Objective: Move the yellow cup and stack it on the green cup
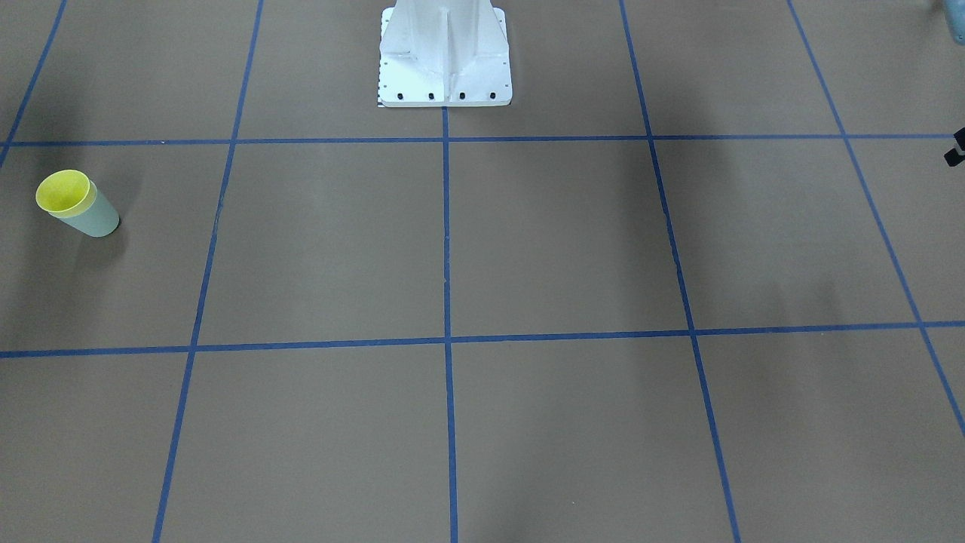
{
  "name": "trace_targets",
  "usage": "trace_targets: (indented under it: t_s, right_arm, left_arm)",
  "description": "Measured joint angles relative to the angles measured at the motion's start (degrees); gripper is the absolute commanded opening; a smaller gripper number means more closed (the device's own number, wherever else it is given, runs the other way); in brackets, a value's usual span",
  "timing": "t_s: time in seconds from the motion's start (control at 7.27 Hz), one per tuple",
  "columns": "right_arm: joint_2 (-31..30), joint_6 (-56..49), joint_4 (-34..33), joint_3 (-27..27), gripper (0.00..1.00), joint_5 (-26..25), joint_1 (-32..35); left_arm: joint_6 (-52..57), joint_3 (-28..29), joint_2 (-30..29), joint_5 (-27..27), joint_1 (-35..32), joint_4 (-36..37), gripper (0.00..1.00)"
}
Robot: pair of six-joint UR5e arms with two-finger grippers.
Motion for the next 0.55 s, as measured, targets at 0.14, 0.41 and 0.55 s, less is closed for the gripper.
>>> trace_targets:
  t_s: [0.14,0.41,0.55]
  right_arm:
    - [-0.6,-0.1,0.0,0.0,1.0,0.3,1.2]
    - [-2.2,-0.8,0.0,0.2,1.0,0.6,2.6]
    - [-2.7,-1.2,0.1,0.1,1.0,0.6,2.8]
  left_arm:
    - [-0.1,0.3,0.0,-0.1,0.0,-0.1,1.0]
    - [0.2,0.9,0.4,2.3,-0.1,-0.5,1.0]
    - [0.3,1.0,0.5,4.0,-0.1,-0.7,1.0]
